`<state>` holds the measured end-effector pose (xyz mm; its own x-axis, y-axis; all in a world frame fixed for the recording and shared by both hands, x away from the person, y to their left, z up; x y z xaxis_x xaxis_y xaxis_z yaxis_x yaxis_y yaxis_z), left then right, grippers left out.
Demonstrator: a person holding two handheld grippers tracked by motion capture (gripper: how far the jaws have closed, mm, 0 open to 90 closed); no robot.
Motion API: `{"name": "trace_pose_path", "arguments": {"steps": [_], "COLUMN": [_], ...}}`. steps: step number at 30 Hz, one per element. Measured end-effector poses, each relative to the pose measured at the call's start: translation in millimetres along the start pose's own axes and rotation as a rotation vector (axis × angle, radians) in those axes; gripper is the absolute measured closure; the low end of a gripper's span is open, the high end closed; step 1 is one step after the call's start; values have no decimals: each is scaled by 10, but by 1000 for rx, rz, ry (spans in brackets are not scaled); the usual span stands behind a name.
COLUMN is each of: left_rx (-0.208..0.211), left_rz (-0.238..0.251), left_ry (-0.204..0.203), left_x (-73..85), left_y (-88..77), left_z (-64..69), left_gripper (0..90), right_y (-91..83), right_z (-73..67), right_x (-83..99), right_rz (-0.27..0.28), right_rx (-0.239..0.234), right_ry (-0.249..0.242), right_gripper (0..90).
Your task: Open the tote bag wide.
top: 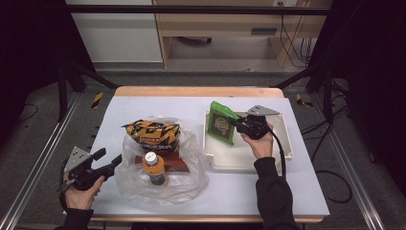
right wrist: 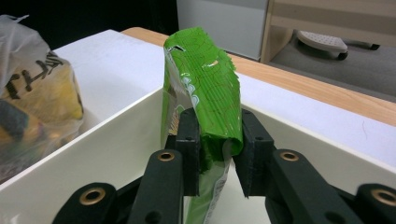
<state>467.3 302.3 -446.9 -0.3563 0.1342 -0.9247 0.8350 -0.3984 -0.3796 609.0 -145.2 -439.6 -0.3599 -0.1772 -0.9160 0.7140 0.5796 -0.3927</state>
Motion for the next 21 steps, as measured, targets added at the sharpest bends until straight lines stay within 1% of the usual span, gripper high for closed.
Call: {"name": "trace_pose_path", "arguments": {"steps": [3, 7, 8, 10, 11, 12, 13, 15, 18, 21], "left_rx": [5, 9, 9, 9, 10, 10, 7, 4, 0, -1], "left_rz": [2, 2, -1, -19, -28, -34, -39, -45, -48, -58], "left_ry": [6, 15, 14, -2, -7, -11, -12, -10, -13, -13], "left_x": [2, 10, 16, 35, 45, 52, 59, 64, 63, 70], "left_y": [0, 6, 10, 19, 22, 26, 27, 26, 21, 25], "left_z": [11, 16, 16, 15, 14, 13, 11, 8, 5, 10], "left_gripper": [317, 327, 327, 327, 326, 326, 326, 324, 324, 324], "right_y": [55, 139, 156, 187, 202, 230, 230, 252, 249, 209], "right_z": [24, 77, 86, 95, 99, 107, 107, 121, 152, 183], "right_x": [-8, -7, -5, -7, -5, -4, -4, -4, -7, -27], "right_rz": [5, 7, 12, 21, 19, 19, 19, 30, 30, 40], "right_rx": [17, 64, 71, 94, 106, 145, 145, 171, 208, 229], "right_ry": [5, -6, -3, 0, -8, -18, -18, -16, -22, -3], "right_gripper": [715, 665, 651, 606, 578, 498, 498, 392, 319, 248]}}
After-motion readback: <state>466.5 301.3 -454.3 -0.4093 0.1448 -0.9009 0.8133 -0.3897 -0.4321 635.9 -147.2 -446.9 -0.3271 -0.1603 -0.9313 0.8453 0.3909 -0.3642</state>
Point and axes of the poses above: each handheld gripper's, and its own axes: y roughly forward along the jaws, x roughly out of its underside, z roughly to its right, the point moved 6 cm from there along y, roughly forward along the jaws, and after that the axes turned 2 degrees about y, right-handed, at the moved point
